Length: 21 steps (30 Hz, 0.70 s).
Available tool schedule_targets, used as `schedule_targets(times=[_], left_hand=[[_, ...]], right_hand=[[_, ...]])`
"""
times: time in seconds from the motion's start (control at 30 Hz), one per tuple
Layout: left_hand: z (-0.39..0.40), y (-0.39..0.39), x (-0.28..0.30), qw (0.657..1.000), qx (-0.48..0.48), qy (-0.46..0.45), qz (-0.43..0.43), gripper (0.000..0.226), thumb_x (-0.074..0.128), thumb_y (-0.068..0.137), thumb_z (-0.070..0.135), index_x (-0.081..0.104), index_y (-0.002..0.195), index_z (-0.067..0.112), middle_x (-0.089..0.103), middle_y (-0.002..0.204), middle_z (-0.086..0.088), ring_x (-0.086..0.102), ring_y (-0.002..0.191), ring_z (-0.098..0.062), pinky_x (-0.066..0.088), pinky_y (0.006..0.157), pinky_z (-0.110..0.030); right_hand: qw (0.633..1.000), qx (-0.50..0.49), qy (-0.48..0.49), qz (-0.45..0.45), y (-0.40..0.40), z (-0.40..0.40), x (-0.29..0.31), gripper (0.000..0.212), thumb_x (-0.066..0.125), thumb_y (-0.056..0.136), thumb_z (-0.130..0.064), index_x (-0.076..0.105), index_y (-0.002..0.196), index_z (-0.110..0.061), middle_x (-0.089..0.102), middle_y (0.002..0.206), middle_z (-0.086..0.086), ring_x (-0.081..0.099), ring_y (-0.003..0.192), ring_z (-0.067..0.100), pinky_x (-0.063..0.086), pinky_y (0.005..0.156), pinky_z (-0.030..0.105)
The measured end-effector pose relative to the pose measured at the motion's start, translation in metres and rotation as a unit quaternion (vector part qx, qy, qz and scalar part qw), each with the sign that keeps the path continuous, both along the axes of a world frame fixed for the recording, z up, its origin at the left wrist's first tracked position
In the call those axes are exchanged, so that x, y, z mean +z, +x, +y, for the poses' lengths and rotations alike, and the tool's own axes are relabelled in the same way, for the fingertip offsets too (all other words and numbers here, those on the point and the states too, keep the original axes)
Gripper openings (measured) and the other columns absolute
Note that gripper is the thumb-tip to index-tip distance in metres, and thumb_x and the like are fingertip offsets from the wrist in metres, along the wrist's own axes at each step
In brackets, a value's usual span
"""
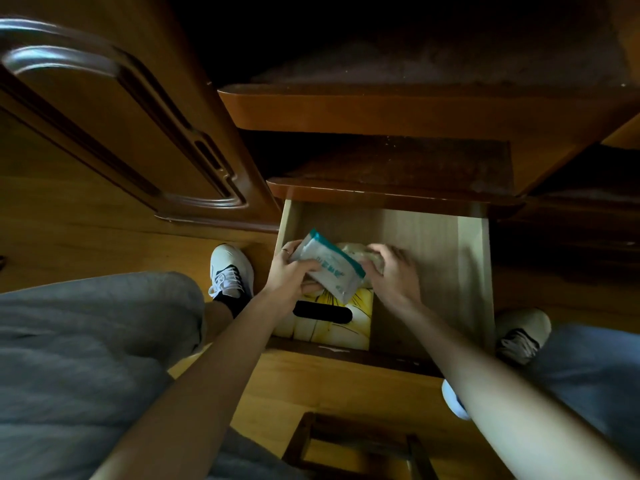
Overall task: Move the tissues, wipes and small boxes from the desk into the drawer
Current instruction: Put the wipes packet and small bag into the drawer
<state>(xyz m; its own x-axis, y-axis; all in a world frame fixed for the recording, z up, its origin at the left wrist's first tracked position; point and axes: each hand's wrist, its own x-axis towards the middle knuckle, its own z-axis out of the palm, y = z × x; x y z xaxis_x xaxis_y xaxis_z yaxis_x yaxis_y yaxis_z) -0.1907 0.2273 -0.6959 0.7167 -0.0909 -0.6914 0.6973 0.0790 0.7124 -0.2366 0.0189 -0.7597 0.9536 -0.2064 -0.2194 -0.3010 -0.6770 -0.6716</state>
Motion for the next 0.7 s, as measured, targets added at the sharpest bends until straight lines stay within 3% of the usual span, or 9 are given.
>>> schedule_targets(times=[0.07,0.13,0.23,0.3,0.37,0.43,0.57,0.7], left_hand=[[0.0,-0.002,0.0,1.0,-0.005,-0.018,0.002,0.048,0.063,0.086,-0.005,0.054,0.129,0.012,0.067,0.118,-0.021,0.072,0.101,-0.033,0.059,0.086,-0.054],[0.001,-0.005,-0.001,1.0,-0.013,-0.021,-0.006,0.045,0.065,0.088,-0.002,0.055,0.13,0.01,0.069,0.117,-0.02,0.072,0.102,-0.031,0.06,0.085,-0.047],[0.004,-0.01,-0.003,0.993,-0.026,0.093,-0.063,0.044,0.067,0.087,0.002,0.055,0.128,0.01,0.071,0.107,-0.015,0.073,0.094,-0.027,0.06,0.084,-0.042],[0.011,-0.012,-0.005,0.965,-0.051,0.227,-0.121,0.041,0.065,0.086,0.005,0.058,0.125,0.015,0.071,0.102,-0.009,0.071,0.093,-0.027,0.058,0.086,-0.044],[0.019,-0.012,-0.005,0.945,-0.053,0.288,-0.143,0.033,0.061,0.088,0.008,0.062,0.12,0.017,0.071,0.104,-0.007,0.068,0.096,-0.028,0.057,0.087,-0.045],[0.026,-0.011,-0.005,0.932,-0.043,0.325,-0.155,0.027,0.059,0.089,0.009,0.065,0.113,0.019,0.07,0.106,-0.003,0.067,0.095,-0.025,0.058,0.082,-0.041],[0.034,-0.013,-0.011,0.904,-0.047,0.378,-0.191,0.026,0.057,0.092,0.008,0.066,0.115,0.017,0.068,0.105,0.003,0.067,0.098,-0.021,0.057,0.081,-0.035],[0.032,-0.01,-0.021,0.863,-0.096,0.429,-0.25,0.026,0.059,0.091,0.011,0.067,0.115,0.015,0.068,0.111,-0.007,0.065,0.099,-0.027,0.055,0.079,-0.038]], right_hand=[[0.991,0.031,0.113,0.06,0.001,0.006,0.015,0.064,0.042,0.093,-0.076,0.054,0.135,-0.031,0.061,0.112,-0.015,0.06,0.097,0.0,0.051,0.077,0.023],[0.962,0.062,0.236,0.123,0.004,0.01,0.022,0.052,0.056,0.09,-0.072,0.059,0.125,-0.033,0.064,0.112,-0.02,0.064,0.1,0.0,0.055,0.075,0.022],[0.969,0.015,0.236,0.077,0.01,0.009,0.02,0.025,0.063,0.098,-0.045,0.067,0.113,-0.026,0.072,0.102,-0.011,0.069,0.092,0.005,0.057,0.073,0.019],[0.965,-0.109,0.235,0.047,0.013,-0.001,0.02,0.017,0.063,0.099,-0.041,0.065,0.107,-0.026,0.073,0.095,-0.005,0.067,0.077,0.009,0.049,0.054,0.013],[0.943,-0.222,0.241,0.055,0.016,-0.018,0.018,0.023,0.061,0.1,-0.039,0.063,0.113,-0.021,0.073,0.093,-0.001,0.065,0.064,0.008,0.043,0.041,0.014],[0.936,-0.262,0.219,0.085,0.016,-0.035,0.011,0.03,0.059,0.102,-0.036,0.062,0.123,-0.015,0.074,0.096,0.002,0.065,0.055,0.007,0.04,0.037,0.013],[0.933,-0.257,0.226,0.112,0.018,-0.041,-0.001,0.03,0.053,0.105,-0.03,0.058,0.133,-0.019,0.072,0.121,0.006,0.069,0.07,0.011,0.045,0.048,0.017],[0.928,-0.309,0.179,0.108,0.017,-0.043,0.0,0.035,0.046,0.108,-0.028,0.049,0.141,-0.019,0.065,0.135,0.008,0.07,0.097,0.02,0.044,0.055,0.021]])
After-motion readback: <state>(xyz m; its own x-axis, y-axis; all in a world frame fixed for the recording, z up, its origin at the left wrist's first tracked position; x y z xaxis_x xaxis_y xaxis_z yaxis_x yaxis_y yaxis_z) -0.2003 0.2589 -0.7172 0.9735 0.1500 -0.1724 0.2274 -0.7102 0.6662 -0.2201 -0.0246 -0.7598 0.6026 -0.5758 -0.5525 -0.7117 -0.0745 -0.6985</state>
